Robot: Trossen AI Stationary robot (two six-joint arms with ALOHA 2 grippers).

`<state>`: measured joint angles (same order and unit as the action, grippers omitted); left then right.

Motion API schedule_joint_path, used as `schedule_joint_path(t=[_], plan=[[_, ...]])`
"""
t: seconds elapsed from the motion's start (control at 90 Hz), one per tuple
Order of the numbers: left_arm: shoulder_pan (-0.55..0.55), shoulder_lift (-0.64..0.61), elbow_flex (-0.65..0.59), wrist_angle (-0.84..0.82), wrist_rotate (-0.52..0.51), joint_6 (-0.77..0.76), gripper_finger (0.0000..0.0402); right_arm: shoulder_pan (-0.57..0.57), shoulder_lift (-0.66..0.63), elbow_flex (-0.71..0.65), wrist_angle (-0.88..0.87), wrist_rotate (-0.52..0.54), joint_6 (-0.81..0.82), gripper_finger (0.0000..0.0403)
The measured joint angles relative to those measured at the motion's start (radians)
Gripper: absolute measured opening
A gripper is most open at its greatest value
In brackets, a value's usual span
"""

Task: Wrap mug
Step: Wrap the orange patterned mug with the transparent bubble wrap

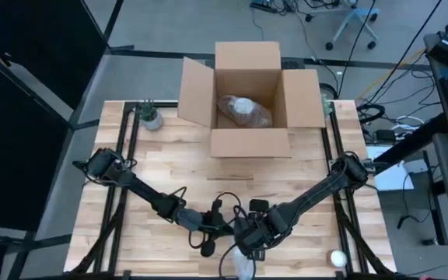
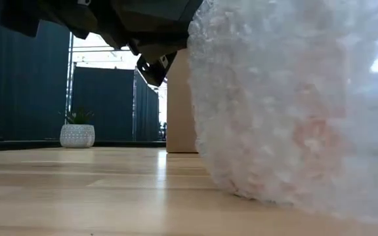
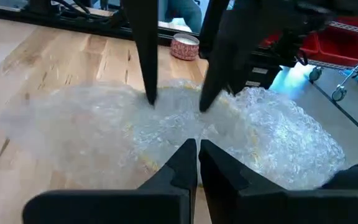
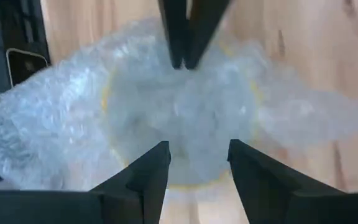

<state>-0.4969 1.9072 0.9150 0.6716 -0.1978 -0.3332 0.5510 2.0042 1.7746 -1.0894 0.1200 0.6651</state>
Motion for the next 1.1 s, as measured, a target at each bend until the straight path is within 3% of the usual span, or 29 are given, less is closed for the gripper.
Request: schedule_joint_path(t=[0.322,0.667,1.1], plan=[[0.0,0.0,0.0,0.0,0.0,0.002,0.001,0.014,-0.022,0.046,0.112,-0.015,-0.121,0.0156],[0.0,0.0,0.001,0.001,-0.001,0.0,0.001,-0.022,0.03,-0.151,0.287,-0.084,-0.055,0.0155],[0.0,0.0,0.0,0.0,-0.001,0.0,0.001,-0.017,-0.065,0.002,0.111,-0.128,-0.048,0.0155]])
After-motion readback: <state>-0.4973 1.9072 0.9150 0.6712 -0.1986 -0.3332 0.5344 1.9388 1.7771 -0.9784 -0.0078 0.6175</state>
